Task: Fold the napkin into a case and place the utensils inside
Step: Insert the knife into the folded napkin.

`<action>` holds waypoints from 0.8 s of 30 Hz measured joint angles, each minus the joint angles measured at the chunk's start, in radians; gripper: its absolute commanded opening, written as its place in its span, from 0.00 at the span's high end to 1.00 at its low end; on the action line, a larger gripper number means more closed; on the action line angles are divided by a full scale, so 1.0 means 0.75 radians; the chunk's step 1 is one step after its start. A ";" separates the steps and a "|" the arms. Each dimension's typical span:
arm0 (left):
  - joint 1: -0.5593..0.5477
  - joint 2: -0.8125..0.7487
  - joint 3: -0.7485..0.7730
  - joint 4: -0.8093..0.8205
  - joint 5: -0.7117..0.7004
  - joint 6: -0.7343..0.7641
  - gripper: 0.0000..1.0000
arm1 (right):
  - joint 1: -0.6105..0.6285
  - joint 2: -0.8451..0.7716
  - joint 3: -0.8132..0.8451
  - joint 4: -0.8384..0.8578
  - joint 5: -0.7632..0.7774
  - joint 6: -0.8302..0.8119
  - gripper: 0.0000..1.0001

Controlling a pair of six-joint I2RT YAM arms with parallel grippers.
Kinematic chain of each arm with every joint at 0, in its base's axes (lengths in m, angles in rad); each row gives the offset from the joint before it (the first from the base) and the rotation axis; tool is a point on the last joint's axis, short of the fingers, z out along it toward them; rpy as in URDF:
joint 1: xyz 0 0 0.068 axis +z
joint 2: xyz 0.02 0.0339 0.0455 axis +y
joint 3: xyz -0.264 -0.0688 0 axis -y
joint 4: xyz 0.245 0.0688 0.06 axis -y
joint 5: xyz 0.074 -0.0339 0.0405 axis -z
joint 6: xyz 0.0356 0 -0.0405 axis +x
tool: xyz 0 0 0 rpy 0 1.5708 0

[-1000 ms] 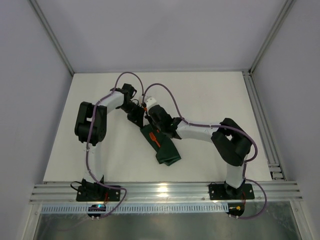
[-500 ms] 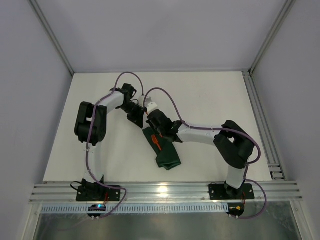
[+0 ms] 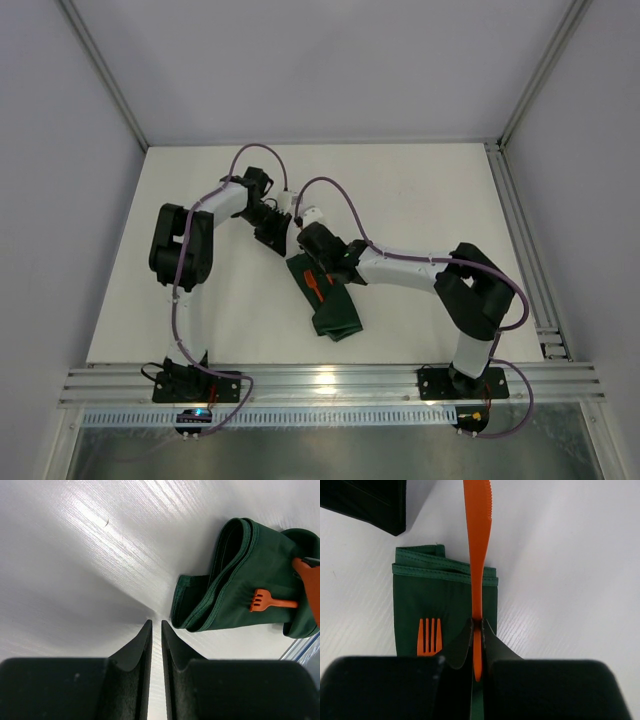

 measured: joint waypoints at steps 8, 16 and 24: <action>-0.001 0.000 0.000 0.000 0.001 0.000 0.87 | 0.001 -0.001 0.006 -0.143 -0.032 0.129 0.96; 0.000 0.000 0.000 0.000 0.001 0.001 0.87 | 0.011 -0.002 0.069 -0.348 -0.087 0.237 0.96; -0.001 -0.016 -0.007 -0.001 0.060 0.022 0.83 | 0.047 -0.002 0.073 -0.448 -0.131 0.319 0.96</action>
